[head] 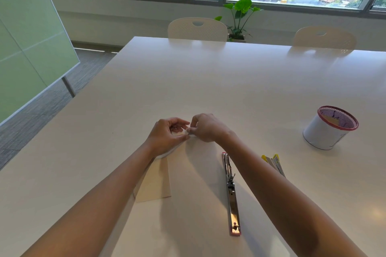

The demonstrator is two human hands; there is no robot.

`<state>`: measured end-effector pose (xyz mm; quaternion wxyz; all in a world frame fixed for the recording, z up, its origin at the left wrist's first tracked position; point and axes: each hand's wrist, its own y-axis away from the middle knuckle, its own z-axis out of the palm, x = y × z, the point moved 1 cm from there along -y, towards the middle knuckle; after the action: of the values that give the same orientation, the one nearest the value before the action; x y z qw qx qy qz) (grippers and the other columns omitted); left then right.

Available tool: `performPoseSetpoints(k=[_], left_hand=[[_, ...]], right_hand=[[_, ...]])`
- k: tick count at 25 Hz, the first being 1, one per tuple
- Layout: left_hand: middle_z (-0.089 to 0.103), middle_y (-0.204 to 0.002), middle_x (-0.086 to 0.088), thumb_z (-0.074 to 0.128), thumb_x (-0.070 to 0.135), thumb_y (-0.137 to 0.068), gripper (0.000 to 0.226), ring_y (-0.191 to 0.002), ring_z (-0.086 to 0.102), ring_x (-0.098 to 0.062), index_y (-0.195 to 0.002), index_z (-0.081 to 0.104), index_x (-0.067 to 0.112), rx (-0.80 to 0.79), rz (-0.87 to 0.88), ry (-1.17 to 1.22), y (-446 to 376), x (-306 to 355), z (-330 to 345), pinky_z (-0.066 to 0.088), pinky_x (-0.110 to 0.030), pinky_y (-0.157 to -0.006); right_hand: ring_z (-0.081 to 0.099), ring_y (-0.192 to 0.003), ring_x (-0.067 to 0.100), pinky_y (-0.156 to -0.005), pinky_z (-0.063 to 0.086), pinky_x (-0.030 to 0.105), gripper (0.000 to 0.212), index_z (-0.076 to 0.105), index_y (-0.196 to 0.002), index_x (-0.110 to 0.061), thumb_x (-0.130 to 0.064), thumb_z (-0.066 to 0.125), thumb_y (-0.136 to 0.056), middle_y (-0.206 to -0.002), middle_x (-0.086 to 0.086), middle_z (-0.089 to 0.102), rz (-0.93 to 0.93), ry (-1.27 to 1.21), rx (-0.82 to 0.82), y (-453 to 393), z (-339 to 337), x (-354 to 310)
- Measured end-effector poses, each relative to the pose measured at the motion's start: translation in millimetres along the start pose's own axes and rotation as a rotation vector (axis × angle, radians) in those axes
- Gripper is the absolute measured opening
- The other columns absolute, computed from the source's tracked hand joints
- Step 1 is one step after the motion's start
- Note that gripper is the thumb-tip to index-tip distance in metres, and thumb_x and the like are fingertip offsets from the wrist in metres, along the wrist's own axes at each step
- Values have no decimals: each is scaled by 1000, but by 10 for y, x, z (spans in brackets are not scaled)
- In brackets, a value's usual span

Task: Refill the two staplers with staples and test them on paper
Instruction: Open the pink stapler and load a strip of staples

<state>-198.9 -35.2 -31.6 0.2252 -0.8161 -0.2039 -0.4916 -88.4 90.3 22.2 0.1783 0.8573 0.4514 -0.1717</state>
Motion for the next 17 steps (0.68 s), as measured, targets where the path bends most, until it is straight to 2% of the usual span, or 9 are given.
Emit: performPoseSetpoints(k=[3, 6, 8, 10, 14, 17], left_hand=[[75, -89, 7, 88, 28, -75, 34, -83, 66, -5, -106, 76, 23, 2, 6, 2, 6, 5, 1, 56, -27, -83], [76, -91, 6, 88, 30, -75, 36, -85, 67, -6, -107, 75, 22, -2, 6, -4, 9, 13, -2, 56, -27, -84], [76, -91, 5, 89, 29, -74, 37, -85, 67, -8, -108, 75, 22, -2, 2, -6, 12, 20, -1, 56, -28, -84], [76, -92, 5, 88, 24, -75, 35, -85, 68, -8, -108, 75, 23, 1, -2, -5, 15, 32, -3, 57, -29, -85], [75, -94, 4, 86, 19, -76, 35, -84, 66, -5, -108, 75, 24, -2, 6, -27, 35, 61, -18, 57, -26, -84], [74, -93, 4, 86, 17, -76, 36, -82, 64, -4, -109, 75, 22, -7, 2, -33, 36, 77, -18, 55, -24, -82]], right_hand=[[55, -96, 20, -74, 37, 25, 25, 70, -106, -18, -38, 67, -91, -115, 7, 66, 2, 0, -20, -12, 11, -5], [58, -106, 23, -75, 37, 25, 25, 70, -108, -16, -36, 65, -93, -117, 9, 65, -23, 32, -37, -14, 20, -7], [59, -109, 25, -78, 40, 26, 24, 69, -111, -14, -32, 62, -96, -120, 10, 65, -46, 59, -63, -13, 28, -4], [57, -103, 24, -78, 40, 27, 23, 66, -113, -14, -30, 57, -98, -119, 10, 64, -44, 60, -74, -14, -2, 16], [52, -89, 19, -73, 38, 27, 12, 59, -103, -16, -25, 52, -101, -102, 6, 63, -5, -96, -65, -37, -124, 87], [56, -79, 17, -75, 46, 30, 12, 59, -91, -13, -17, 54, -100, -83, 2, 62, 42, -333, -84, -40, -157, 124]])
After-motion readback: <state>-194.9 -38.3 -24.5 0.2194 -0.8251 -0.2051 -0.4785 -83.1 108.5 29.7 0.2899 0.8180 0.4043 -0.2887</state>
